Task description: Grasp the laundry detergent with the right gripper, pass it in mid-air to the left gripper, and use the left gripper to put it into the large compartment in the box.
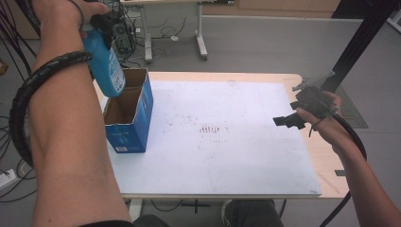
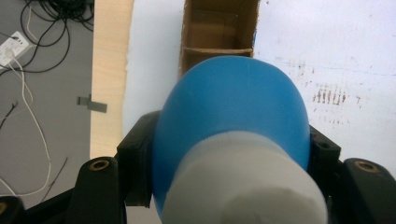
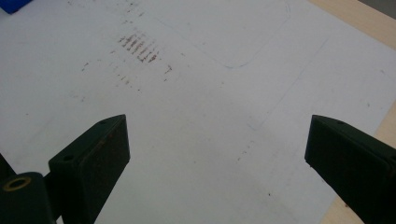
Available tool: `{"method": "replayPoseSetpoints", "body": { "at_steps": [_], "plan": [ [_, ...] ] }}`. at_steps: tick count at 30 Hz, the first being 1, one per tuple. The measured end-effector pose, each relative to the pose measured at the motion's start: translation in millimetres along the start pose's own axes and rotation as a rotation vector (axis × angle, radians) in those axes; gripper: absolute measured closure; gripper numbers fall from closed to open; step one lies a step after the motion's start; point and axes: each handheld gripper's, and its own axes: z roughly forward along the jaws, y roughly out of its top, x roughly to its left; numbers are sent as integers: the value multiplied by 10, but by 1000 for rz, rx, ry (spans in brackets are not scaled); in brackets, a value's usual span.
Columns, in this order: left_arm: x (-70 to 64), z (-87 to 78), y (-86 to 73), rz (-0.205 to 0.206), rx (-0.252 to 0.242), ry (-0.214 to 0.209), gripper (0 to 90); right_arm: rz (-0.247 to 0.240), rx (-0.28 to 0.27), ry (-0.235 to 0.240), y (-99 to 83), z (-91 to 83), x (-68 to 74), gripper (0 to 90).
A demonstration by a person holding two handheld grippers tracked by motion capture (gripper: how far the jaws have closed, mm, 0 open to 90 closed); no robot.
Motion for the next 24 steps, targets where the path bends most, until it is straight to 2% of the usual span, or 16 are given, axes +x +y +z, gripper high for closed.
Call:
{"method": "replayPoseSetpoints", "body": {
  "at_steps": [9,14,20,24],
  "plan": [
    [37,167,21,-1,15,12,366,-2,6,4,-6,27,8,66],
    [61,260,24,-8,15,0,365,-6,9,6,9,40,16,66],
    [71,426,25,-4,27,14,365,-9,18,12,8,69,30,67],
    [86,548,15,-8,28,3,365,-9,21,15,-1,79,29,67]
  ]
}}
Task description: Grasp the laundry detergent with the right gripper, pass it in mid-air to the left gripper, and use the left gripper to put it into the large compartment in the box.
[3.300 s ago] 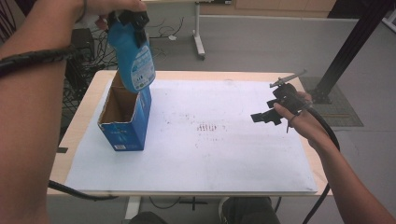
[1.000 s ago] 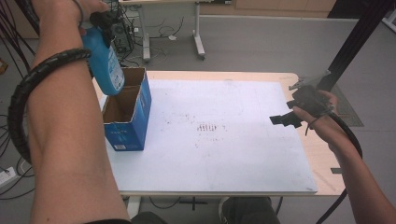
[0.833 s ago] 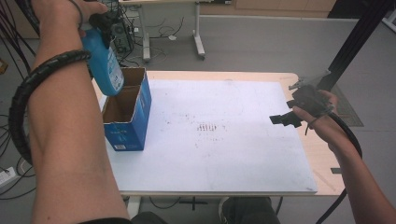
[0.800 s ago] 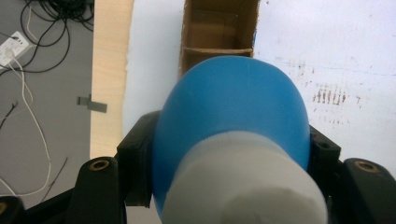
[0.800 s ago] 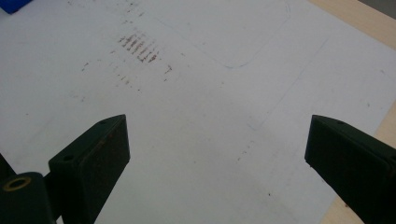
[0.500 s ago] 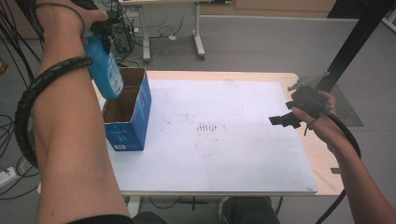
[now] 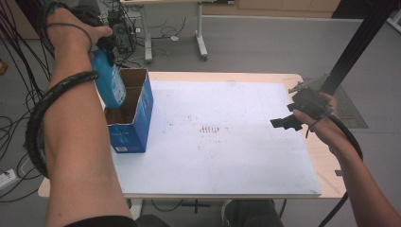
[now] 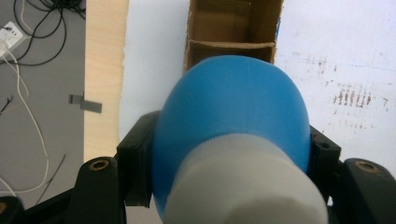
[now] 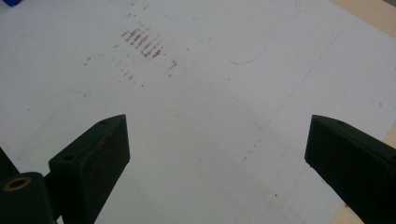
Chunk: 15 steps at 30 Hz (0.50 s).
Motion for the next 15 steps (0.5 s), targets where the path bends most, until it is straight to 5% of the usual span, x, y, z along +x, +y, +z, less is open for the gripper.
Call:
{"method": "replayPoseSetpoints", "body": {
  "at_steps": [15],
  "plan": [
    [-39,409,-22,20,5,-4,364,-2,6,-3,2,15,13,67]
  ]
}}
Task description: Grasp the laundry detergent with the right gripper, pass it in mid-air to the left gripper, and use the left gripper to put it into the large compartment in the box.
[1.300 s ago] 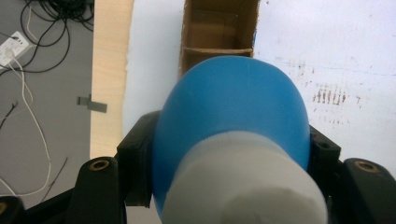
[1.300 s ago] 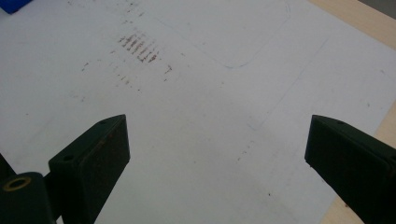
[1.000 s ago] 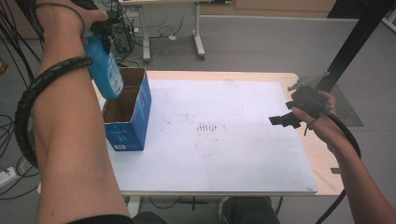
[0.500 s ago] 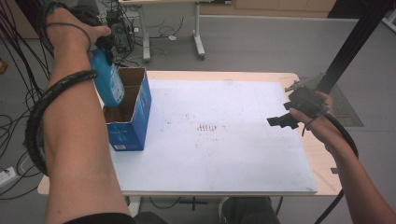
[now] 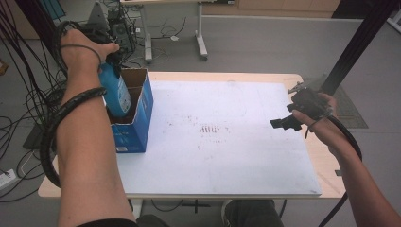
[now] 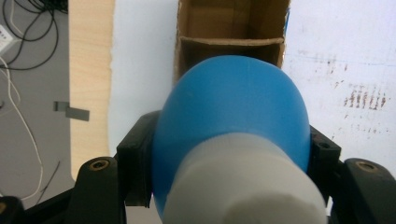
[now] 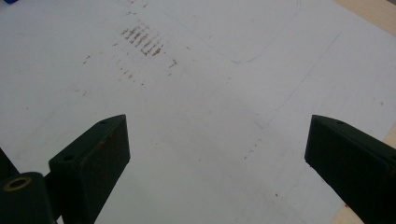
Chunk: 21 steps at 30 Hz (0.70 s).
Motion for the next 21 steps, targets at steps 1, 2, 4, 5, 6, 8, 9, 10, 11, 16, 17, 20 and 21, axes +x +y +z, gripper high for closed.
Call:
{"method": "replayPoseSetpoints", "body": {
  "at_steps": [1,2,4,5,6,8,9,10,11,16,17,20,21],
  "plan": [
    [-1,36,-3,1,4,1,364,0,1,0,-1,0,0,67],
    [-2,72,-7,0,6,2,364,0,1,-1,-2,0,0,67],
    [-2,147,-14,0,16,5,364,-1,2,-3,-6,-4,1,67],
    [-3,184,-18,1,18,8,365,1,3,-4,-7,-5,2,67],
    [-4,223,-23,3,20,12,364,0,3,-4,-9,-5,2,67],
    [2,295,-32,10,28,12,364,0,6,-5,-13,-1,7,67],
    [4,329,-38,10,24,11,365,-3,8,-6,-14,3,10,68],
    [8,363,-44,10,25,7,365,-4,9,-7,-14,7,14,69],
    [10,399,-51,7,25,4,365,-6,11,-8,-15,12,18,69],
    [-7,548,-75,15,16,7,365,-13,17,-9,-3,33,43,70],
    [-10,577,-79,13,10,8,365,-14,20,-9,0,36,46,71],
    [-13,664,-90,11,15,8,365,-15,22,-11,6,40,51,71],
    [-14,695,-94,14,14,10,365,-16,24,-12,7,42,51,71]
  ]
}}
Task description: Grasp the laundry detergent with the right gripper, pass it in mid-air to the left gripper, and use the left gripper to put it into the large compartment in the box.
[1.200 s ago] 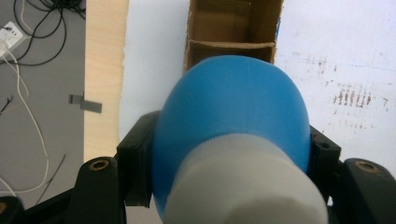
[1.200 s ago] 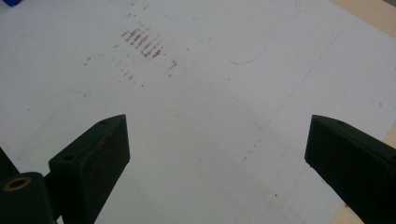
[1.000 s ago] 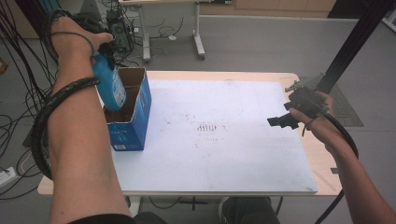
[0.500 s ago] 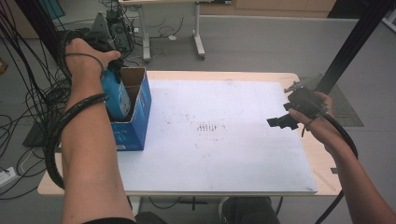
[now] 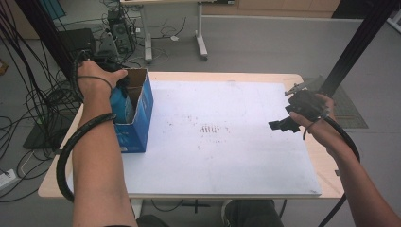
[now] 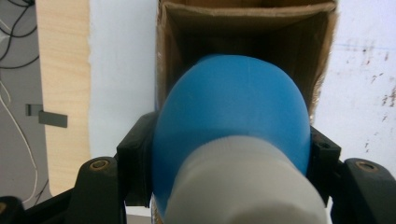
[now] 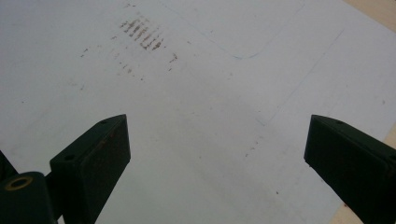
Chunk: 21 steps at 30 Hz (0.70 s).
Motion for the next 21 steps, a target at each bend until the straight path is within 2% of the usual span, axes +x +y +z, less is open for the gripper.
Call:
{"method": "replayPoseSetpoints", "body": {
  "at_steps": [11,21],
  "plan": [
    [-48,245,-16,16,22,-1,365,-9,10,-1,25,38,26,71],
    [-76,363,-19,24,26,-2,364,-10,13,-3,18,60,28,71]
  ]
}}
